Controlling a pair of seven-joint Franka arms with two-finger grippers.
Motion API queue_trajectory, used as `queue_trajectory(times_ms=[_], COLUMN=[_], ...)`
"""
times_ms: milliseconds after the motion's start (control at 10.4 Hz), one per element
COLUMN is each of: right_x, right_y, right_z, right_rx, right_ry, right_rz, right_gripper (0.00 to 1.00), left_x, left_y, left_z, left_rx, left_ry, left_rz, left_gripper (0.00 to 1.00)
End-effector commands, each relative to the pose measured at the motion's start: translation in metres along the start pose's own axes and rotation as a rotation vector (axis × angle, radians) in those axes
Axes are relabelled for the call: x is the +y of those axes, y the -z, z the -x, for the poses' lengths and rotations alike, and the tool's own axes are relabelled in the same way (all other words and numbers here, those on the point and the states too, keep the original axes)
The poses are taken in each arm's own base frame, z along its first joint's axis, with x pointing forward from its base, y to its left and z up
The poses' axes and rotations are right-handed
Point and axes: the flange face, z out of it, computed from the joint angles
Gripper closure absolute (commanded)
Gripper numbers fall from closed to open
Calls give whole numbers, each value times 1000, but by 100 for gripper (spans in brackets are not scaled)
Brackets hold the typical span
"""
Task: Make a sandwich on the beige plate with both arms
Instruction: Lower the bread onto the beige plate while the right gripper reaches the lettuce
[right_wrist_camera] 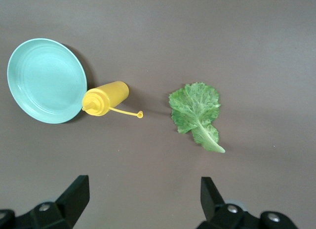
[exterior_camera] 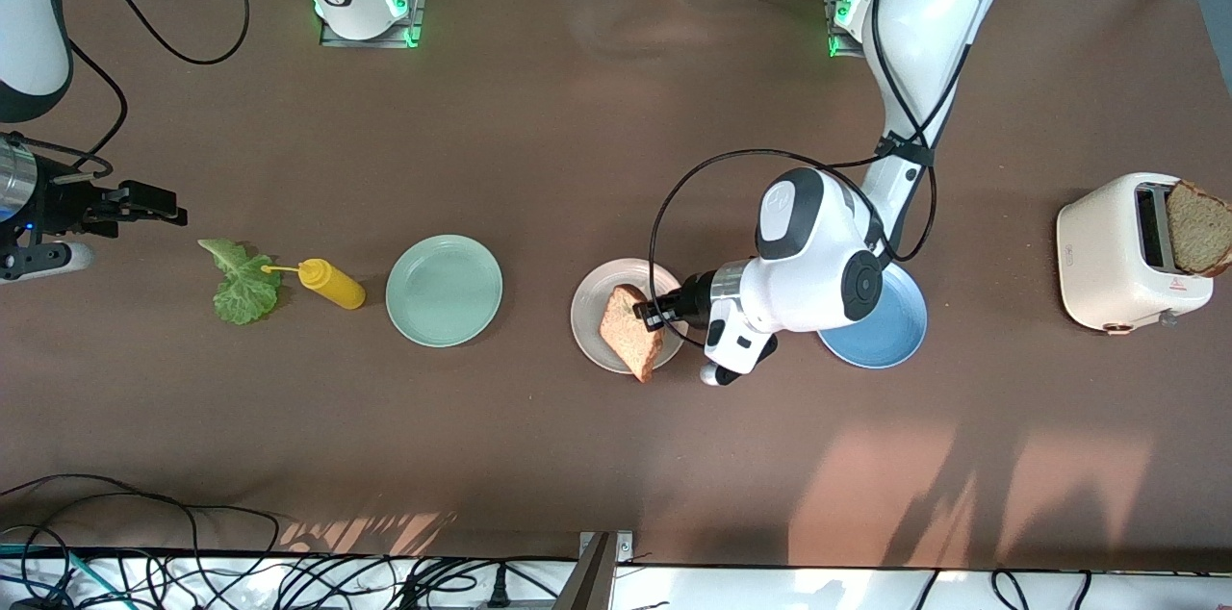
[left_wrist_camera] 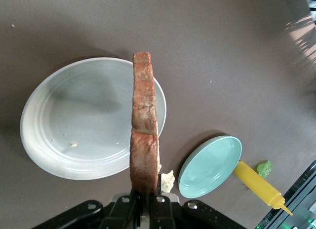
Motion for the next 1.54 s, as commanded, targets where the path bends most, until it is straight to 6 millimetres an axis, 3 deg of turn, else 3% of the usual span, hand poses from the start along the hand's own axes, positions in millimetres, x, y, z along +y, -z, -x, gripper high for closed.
queue_trajectory(times_ms=[0,192,480,672,864,960,1152,1440], right_x=[-3,-6,-4,6,6,8,15,19], right_y=[7,3,-6,-32,-36,-48,-77,-91], right_z=[-2,1,-1,-8,-10,-13,-26,-35], right_rx=[3,-35,-53,-100,-106,-122,-141,-122], right_ry=[-65,-201,-201,-200,-215,-216,-222,-221], right_rz=[-20,-27,-16,-23,-25,-25,-21,-17], right_gripper=[0,0,0,0,0,0,0,0], left_x=[6,8,1,0,0,-1,-4,-22], left_y=[-15,-27,-37,-39,-39,-40,-41,-34], left_z=[11,18,9,8,8,8,7,0], left_rx=[-15,-24,0,0,3,1,-6,-65], left_ry=[-5,-13,-5,-7,-13,-13,-6,1], left_rz=[19,9,11,7,3,0,-7,-96], left_gripper=[100,100,100,100,100,100,68,38])
